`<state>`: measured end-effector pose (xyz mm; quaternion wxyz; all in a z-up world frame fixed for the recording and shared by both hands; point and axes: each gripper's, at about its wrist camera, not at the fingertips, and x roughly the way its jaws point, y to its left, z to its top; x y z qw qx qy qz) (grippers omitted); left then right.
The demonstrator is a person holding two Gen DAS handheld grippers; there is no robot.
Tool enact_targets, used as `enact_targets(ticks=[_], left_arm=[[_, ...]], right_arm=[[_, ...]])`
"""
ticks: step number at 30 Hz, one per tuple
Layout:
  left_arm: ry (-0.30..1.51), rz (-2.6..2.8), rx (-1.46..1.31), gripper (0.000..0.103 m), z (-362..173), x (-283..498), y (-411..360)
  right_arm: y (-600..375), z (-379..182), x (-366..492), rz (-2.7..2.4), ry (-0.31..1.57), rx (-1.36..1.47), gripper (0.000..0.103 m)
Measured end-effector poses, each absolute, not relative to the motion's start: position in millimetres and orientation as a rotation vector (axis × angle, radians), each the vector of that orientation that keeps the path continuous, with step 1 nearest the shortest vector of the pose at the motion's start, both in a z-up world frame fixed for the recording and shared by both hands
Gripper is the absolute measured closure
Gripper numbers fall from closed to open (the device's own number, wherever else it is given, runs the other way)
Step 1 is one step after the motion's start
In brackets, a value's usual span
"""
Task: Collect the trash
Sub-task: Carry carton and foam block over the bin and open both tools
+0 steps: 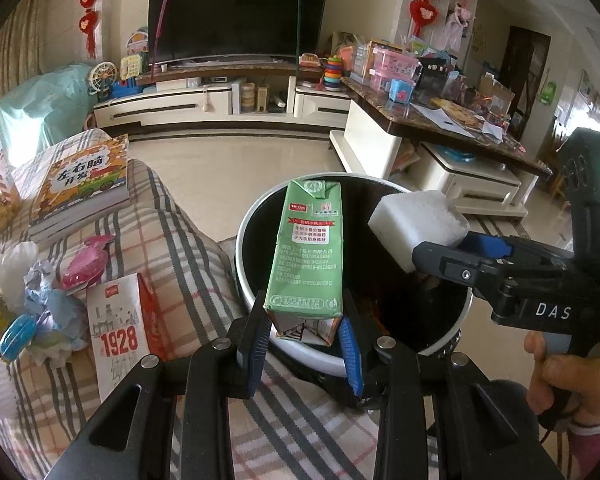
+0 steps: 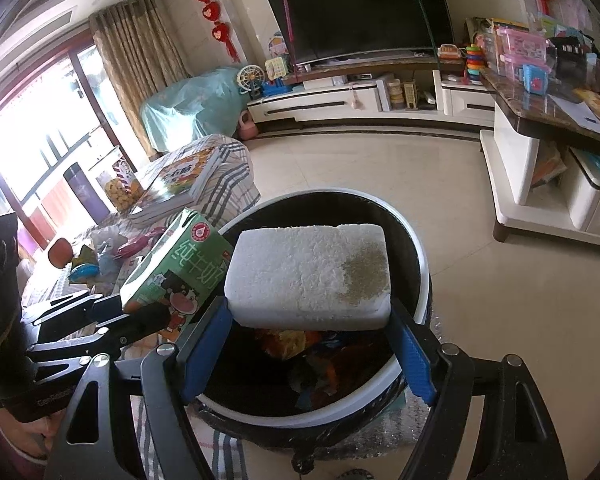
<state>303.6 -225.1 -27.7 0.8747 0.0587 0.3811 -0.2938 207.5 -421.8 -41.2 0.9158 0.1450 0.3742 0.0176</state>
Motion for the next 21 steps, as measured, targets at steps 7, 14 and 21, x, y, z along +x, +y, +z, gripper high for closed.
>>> enact_targets(ticks=[7, 14, 21], left_arm=[[0.803, -0.611, 0.117, 0.071, -25.8, 309.1, -228.9], [0.773, -0.589, 0.092, 0.058, -22.0, 297.5, -215.9], [0.768, -0.550, 0.036, 0.055, -26.4, 278.8, -176.0]], right_arm=[[-426.0, -41.7, 211.5, 0.031, 0.779, 0.307, 0.021], [-427.7, -39.3, 204.0, 0.026, 0.768, 0.334, 0.016], [-419.6, -32.3, 190.3, 0.027, 0.735, 0.360, 0.015]])
